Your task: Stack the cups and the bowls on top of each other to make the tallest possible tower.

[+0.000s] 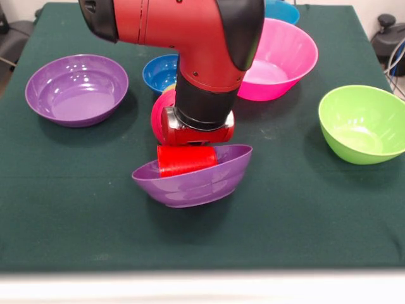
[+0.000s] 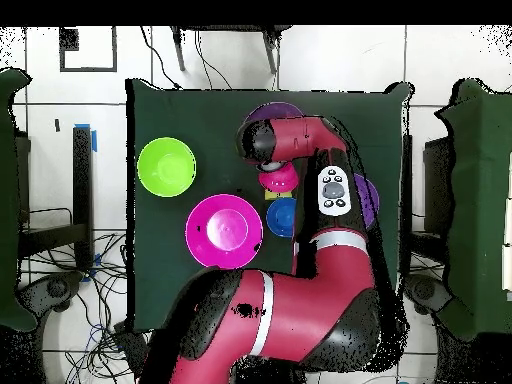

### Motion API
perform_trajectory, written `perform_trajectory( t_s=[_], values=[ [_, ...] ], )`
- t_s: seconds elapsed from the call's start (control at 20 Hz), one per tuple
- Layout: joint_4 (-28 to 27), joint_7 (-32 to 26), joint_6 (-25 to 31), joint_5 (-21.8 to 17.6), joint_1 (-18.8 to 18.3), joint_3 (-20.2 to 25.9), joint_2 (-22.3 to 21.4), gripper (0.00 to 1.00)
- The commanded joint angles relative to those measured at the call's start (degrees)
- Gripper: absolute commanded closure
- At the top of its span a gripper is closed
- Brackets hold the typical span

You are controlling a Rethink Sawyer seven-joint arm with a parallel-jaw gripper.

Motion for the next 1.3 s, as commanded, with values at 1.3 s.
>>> perform_trajectory(
  t_s=[1.3],
  values=[
    [-23.05,-5.78,-1.94,-3.06,0.42,4.92,14.41,1.0]
  ],
)
